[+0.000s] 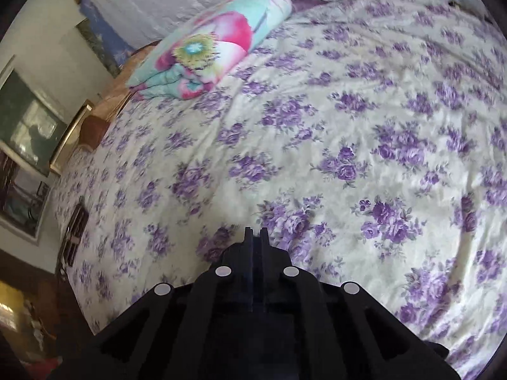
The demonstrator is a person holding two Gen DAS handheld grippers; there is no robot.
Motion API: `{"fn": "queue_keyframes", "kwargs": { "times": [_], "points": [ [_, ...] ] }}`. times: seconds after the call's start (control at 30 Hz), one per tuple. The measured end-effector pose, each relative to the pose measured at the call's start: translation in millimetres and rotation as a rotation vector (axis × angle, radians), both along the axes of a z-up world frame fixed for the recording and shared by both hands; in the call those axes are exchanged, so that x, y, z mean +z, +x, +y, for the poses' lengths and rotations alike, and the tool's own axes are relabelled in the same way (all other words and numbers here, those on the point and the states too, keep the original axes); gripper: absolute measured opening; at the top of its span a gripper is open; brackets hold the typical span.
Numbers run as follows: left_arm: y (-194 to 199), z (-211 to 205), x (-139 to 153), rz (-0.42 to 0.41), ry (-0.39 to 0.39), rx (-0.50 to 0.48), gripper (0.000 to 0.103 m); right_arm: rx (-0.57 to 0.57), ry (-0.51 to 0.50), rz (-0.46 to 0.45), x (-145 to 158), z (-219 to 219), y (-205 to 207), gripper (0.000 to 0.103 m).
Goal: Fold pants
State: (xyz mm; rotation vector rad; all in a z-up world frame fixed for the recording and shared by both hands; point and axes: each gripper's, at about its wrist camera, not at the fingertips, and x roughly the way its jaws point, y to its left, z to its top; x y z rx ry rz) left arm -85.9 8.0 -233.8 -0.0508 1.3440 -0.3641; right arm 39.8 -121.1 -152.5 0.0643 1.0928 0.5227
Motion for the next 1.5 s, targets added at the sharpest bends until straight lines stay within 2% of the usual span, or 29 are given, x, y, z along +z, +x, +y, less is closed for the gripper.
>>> {"fn": "queue_keyframes", "kwargs": {
  "times": [0.1,0.17,0.2,0.3,0.33,0.4,0.43,0.47,0.5,0.53,0.6,0.67,0.73,0.8,0.87,0.93,1.03,1.13,1.23,1.27,1.3,1.33,1.37,1.5],
  "points": [
    [5.0,-1.8,-0.8,0.002,0.007,-0.001,0.099,0.064,-0.099,0.061,-26.6,20.9,-11.2,0.006],
    [11.0,-5.3,-0.8,0.004,0.015,0.000,0.099,0.030,-0.189,0.077,-60.9,30.9,2.4,0.003],
    [12.9,-6.9,-1.2,0.006,0.020,0.001,0.099,0.011,-0.181,0.073,-69.9,31.4,10.5,0.002],
    [19.6,-11.6,-1.2,0.006,0.023,0.001,0.099,-0.046,-0.110,0.078,-61.6,21.3,24.1,0.000],
    [20.5,-12.2,-1.3,0.005,0.021,0.001,0.099,-0.051,-0.067,0.057,-48.7,14.7,21.3,0.006],
    [20.6,-12.0,-1.3,0.002,0.015,0.001,0.099,-0.049,-0.009,-0.030,-13.0,-4.2,3.3,0.006],
    [20.2,-10.8,-1.2,0.000,0.013,-0.001,0.099,-0.042,0.006,-0.071,3.7,-15.0,-12.4,0.013],
    [19.1,-9.8,-1.2,-0.002,0.012,-0.003,0.099,-0.039,0.012,-0.096,13.0,-23.0,-24.9,0.026],
    [19.6,-9.1,-2.0,-0.004,0.009,-0.006,0.099,-0.047,0.005,-0.119,20.8,-34.6,-43.7,0.054],
    [19.5,-7.9,-2.3,-0.004,0.004,-0.008,0.099,-0.057,-0.009,-0.124,20.8,-43.1,-57.6,0.068],
    [16.9,-5.1,-1.0,-0.005,0.001,-0.011,0.099,-0.070,-0.066,-0.046,-4.1,-58.2,-73.1,0.069],
    [17.8,-5.6,0.5,-0.004,0.002,-0.011,0.099,-0.103,-0.097,0.048,-46.1,-67.0,-63.6,0.069],
    [23.1,-7.5,0.0,-0.003,0.003,-0.009,0.099,-0.142,-0.074,0.034,-59.5,-66.8,-52.8,0.072],
    [26.9,-9.0,-0.2,0.001,0.011,-0.008,0.099,-0.202,-0.065,0.053,-53.3,-64.9,-37.5,0.072],
    [29.2,-9.2,-0.8,0.006,0.012,-0.010,0.099,-0.231,-0.021,0.027,-32.8,-69.4,-39.2,0.072],
    [32.2,-11.1,0.3,0.006,0.010,-0.012,0.099,-0.231,-0.006,-0.029,-8.3,-77.3,-55.3,0.073],
    [36.7,-15.3,4.7,-0.019,0.030,-0.034,0.099,-0.200,-0.042,-0.130,21.1,-91.8,-101.0,0.077],
    [42.2,-19.6,5.9,-0.031,0.046,-0.053,0.099,-0.185,-0.165,-0.140,7.1,-100.2,-142.6,0.082],
    [47.5,-22.1,4.7,-0.024,0.036,-0.051,0.099,-0.217,-0.316,-0.023,-46.1,-109.9,-163.4,0.091],
    [49.6,-22.4,4.2,-0.023,0.033,-0.049,0.099,-0.242,-0.279,0.022,-60.2,-118.1,-167.9,0.093],
    [51.9,-23.4,3.6,-0.021,0.032,-0.050,0.099,-0.318,-0.148,0.076,-67.8,-136.2,-171.9,0.093],
    [52.8,-24.6,3.7,-0.022,0.033,-0.053,0.099,-0.367,-0.067,0.121,-71.3,-149.1,-173.6,0.093],
    [51.2,-25.1,3.8,-0.025,0.034,-0.056,0.099,-0.384,-0.031,0.149,-71.6,-156.7,-173.6,0.093],
    [55.0,-26.4,1.5,-0.028,0.031,-0.065,0.099,-0.392,-0.066,0.098,-49.2,-162.7,-179.9,0.093]
  ]
}}
